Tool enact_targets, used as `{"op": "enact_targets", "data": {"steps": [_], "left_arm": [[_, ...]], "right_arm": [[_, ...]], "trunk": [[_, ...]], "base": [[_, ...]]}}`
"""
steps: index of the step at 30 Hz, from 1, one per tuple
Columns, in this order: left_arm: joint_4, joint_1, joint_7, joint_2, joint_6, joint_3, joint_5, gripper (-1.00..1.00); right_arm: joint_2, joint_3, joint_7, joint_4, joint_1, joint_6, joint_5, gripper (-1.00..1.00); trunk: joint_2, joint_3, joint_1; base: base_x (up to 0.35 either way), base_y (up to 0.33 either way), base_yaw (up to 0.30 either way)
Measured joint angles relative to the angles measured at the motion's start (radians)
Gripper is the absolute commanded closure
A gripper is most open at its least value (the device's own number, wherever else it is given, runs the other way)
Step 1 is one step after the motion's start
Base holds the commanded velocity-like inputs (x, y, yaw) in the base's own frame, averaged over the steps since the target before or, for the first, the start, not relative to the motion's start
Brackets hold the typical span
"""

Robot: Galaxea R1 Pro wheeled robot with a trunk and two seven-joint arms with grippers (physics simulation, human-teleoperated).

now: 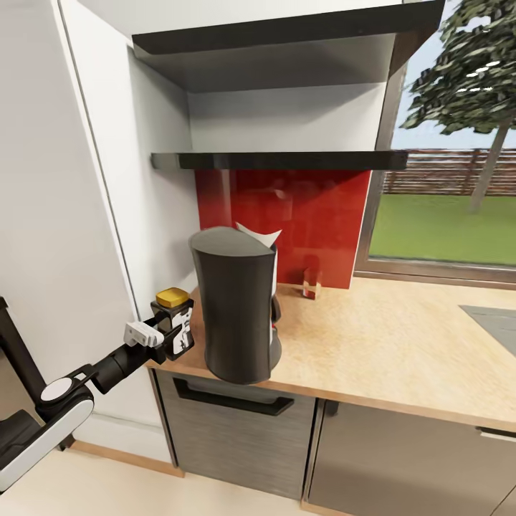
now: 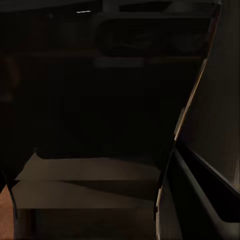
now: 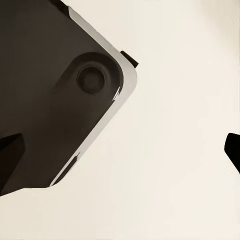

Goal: Set up a coffee station on the kitchen countertop: keep the coffee maker on the countertop, move the bottle of coffee from the kitchen shelf to the counter next to the coffee maker, place a paper coffee filter on top of the coffee maker, put the saucer next to the coffee maker with the coffee cup on the saucer, and place the electric kettle next to the coffee maker.

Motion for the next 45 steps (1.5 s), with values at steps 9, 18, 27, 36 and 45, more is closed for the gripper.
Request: {"op": "enact_targets", "data": {"steps": [9,18,27,36,45], "left_arm": [[0.0,0.0,0.0,0.0,0.0,0.0,0.0,1.0],[0.001,0.0,0.0,0.0,0.0,0.0,0.0,1.0],[0.002,0.0,0.0,0.0,0.0,0.0,0.0,1.0],[0.002,0.0,0.0,0.0,0.0,0.0,0.0,1.0],[0.002,0.0,0.0,0.0,0.0,0.0,0.0,1.0]], "right_arm": [[0.0,0.0,0.0,0.0,0.0,0.0,0.0,-1.0],[0.0,0.0,0.0,0.0,0.0,0.0,0.0,-1.0],[0.0,0.0,0.0,0.0,0.0,0.0,0.0,-1.0],[0.0,0.0,0.0,0.0,0.0,0.0,0.0,-1.0],[0.0,0.0,0.0,0.001,0.0,0.0,0.0,-1.0]], "trunk": [[0.0,0.0,0.0],[0.0,0.0,0.0],[0.0,0.0,0.0],[-0.035,-0.016,0.019],[-0.077,-0.034,0.042]], "base": [[0.018,0.021,0.0],[0.059,0.001,0.0],[0.003,0.0,0.0],[0.0,0.0,0.0],[0.0,0.0,0.0]]}}
